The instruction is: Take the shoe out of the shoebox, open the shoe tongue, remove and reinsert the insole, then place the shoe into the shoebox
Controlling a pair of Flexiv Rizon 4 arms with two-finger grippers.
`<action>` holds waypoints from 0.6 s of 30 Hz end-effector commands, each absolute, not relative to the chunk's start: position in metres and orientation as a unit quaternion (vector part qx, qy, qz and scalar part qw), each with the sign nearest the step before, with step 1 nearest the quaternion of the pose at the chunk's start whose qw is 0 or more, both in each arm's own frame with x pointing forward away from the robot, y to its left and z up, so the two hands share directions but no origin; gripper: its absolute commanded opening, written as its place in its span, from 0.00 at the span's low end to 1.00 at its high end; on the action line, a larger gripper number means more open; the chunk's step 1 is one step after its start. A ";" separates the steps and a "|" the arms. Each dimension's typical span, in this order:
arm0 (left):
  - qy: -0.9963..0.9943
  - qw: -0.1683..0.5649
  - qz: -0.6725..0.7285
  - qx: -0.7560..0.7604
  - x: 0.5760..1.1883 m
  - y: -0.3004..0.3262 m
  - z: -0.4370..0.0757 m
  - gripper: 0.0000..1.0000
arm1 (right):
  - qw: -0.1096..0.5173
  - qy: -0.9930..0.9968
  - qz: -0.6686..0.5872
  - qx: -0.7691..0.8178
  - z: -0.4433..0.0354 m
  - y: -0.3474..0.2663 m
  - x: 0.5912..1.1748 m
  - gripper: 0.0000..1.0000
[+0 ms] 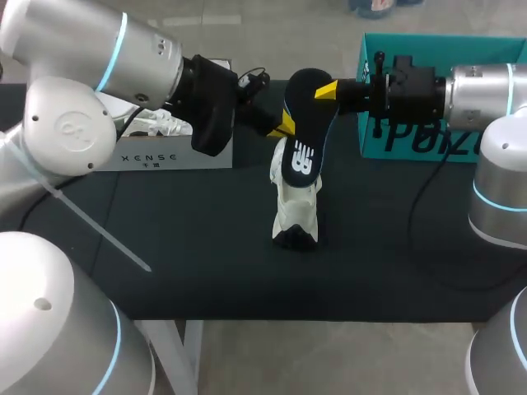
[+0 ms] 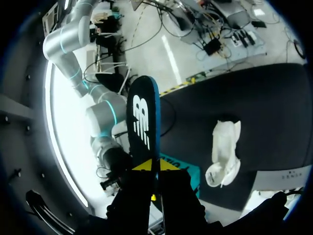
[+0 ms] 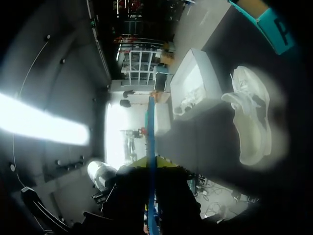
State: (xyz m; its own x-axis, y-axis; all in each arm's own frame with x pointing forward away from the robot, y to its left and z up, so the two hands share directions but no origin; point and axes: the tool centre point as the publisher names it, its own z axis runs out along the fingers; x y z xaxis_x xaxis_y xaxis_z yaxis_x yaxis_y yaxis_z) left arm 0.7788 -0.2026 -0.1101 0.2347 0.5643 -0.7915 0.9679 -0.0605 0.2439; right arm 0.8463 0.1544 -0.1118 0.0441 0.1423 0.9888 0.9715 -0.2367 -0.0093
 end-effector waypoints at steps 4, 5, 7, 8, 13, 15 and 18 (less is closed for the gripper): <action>0.598 0.309 -0.247 0.697 0.785 -0.191 -0.101 1.00 | 0.407 -0.477 -0.501 -0.596 -0.120 0.156 0.849 0.00; 0.602 0.291 -0.241 0.703 0.785 -0.189 -0.101 1.00 | 0.408 -0.480 -0.498 -0.596 -0.122 0.157 0.850 0.00; 0.618 0.250 -0.224 0.711 0.787 -0.183 -0.100 1.00 | 0.405 -0.486 -0.493 -0.597 -0.127 0.159 0.850 0.00; 0.631 0.225 -0.225 0.707 0.787 -0.182 -0.098 1.00 | 0.405 -0.488 -0.491 -0.598 -0.129 0.159 0.851 0.00; 0.652 0.157 -0.176 0.720 0.793 -0.179 -0.082 1.00 | 0.394 -0.497 -0.484 -0.603 -0.141 0.164 0.854 0.00; 0.668 0.132 -0.158 0.715 0.795 -0.179 -0.075 1.00 | 0.393 -0.499 -0.483 -0.603 -0.144 0.167 0.855 0.00; 0.680 0.102 -0.132 0.714 0.799 -0.180 -0.065 1.00 | 0.390 -0.504 -0.478 -0.604 -0.149 0.170 0.856 0.00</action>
